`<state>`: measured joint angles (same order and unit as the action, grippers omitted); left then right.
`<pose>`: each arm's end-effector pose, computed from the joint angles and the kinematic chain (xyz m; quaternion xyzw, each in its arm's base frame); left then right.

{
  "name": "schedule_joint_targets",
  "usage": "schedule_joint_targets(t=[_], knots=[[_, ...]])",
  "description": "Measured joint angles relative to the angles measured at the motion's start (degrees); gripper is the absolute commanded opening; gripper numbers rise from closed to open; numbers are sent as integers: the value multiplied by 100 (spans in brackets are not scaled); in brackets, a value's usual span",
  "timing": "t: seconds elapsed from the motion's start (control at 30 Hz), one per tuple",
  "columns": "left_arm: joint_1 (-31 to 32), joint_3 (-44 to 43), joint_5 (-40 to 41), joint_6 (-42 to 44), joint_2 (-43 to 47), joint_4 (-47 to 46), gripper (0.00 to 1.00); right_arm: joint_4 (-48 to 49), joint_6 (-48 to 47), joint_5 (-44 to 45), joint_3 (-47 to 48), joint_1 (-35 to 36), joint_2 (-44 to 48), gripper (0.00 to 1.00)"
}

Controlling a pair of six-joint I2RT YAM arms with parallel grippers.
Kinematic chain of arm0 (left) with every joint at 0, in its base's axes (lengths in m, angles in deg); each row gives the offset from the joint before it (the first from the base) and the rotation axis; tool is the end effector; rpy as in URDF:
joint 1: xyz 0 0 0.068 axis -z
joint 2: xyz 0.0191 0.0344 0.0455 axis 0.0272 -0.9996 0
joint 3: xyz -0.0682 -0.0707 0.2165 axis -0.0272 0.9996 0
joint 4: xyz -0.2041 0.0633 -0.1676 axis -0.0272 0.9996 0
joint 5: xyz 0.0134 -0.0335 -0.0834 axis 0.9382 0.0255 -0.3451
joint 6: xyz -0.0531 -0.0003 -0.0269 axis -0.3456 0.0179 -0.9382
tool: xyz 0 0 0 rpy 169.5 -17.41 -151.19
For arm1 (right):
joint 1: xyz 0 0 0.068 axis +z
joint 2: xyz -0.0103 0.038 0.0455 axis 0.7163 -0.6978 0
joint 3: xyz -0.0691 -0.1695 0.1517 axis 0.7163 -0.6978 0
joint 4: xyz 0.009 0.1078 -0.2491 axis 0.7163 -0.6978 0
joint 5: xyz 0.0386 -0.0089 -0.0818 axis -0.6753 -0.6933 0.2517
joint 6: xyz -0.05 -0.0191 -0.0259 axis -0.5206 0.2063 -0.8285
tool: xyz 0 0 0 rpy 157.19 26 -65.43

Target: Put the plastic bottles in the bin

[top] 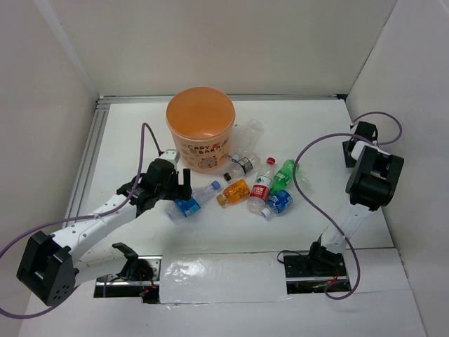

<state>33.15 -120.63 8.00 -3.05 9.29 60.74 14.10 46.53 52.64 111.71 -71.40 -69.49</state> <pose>0.2274 -0.1314 0.1915 -0.0138 0.9074 -0.1428 0.3951 0.3610 -0.1911 0.1117 0.0180 0.9202 -0.3210 0.2234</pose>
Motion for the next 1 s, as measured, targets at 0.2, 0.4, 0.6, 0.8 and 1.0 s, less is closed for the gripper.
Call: schedule_joint_targets(t=[0.2,0.4,0.6,0.8,1.0], knots=[[2,0,208,33,-57,-42,100,-28,-125,-289,-13,-2,42,23],[2,-94,197,341,-313,-70,100,-483,-216,-1182,-107,-31,385,19],[39,-162,151,660,-317,-125,100,-1038,-249,-2000,-94,-31,713,16],[157,-170,72,1115,-358,-153,97,-2476,-387,-3488,885,103,844,16],[188,-201,-498,1532,-605,-195,92,-3762,-306,-5567,3873,1585,693,19]])
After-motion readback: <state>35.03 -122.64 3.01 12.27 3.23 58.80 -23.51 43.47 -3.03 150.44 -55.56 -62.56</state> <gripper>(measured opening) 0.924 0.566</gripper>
